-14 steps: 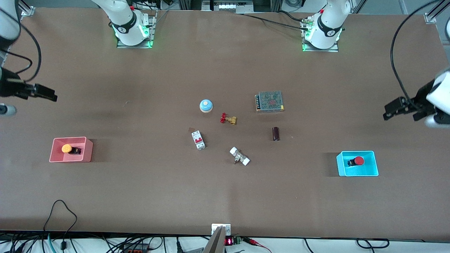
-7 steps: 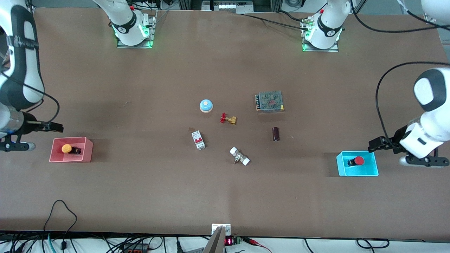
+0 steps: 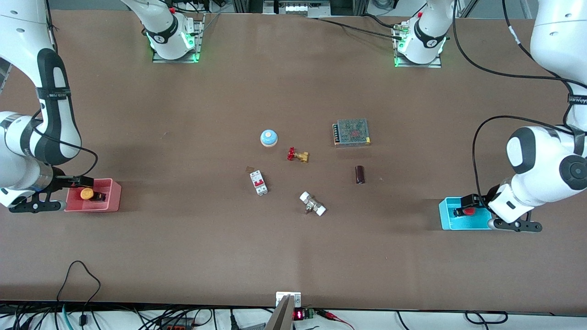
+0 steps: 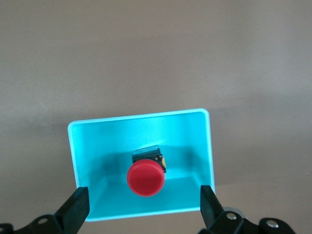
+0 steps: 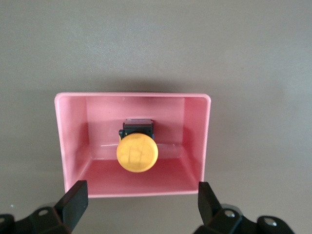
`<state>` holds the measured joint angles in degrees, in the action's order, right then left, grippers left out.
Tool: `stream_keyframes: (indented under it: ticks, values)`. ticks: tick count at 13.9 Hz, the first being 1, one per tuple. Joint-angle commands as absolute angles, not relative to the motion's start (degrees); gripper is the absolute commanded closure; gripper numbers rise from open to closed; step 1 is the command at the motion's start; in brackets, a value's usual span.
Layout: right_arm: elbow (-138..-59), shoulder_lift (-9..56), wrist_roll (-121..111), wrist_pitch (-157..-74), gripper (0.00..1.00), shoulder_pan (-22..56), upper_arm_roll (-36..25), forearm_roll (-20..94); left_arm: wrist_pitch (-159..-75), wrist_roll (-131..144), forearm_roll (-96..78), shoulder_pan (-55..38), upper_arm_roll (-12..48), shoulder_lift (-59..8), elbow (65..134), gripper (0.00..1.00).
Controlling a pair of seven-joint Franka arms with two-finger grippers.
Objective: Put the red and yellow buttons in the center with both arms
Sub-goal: 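Close the right gripper on the yellow button while the left gripper grasps the red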
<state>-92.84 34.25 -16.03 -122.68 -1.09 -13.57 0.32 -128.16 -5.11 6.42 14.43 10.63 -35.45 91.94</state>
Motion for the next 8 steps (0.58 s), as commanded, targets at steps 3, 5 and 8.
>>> stream_keyframes:
  ticks: [3, 5, 8]
  values:
    - [-91.23, 37.87, -17.58, -125.85, 0.00, -2.02, -12.92, 2.72, -128.41, -5.36, 7.73, 14.94, 10.55, -39.28, 90.70, 0.00]
    - [-90.18, 39.28, -17.58, -126.04, 0.00, -2.20, -12.83, 2.81, -128.41, -5.27, 7.65, 14.85, 10.55, -39.64, 90.70, 0.05]
    - [-90.09, 39.90, -17.93, -127.52, 0.00, -2.20, -12.83, 2.73, -128.32, -4.66, 7.65, 14.85, 10.63, -39.64, 90.62, 0.24]
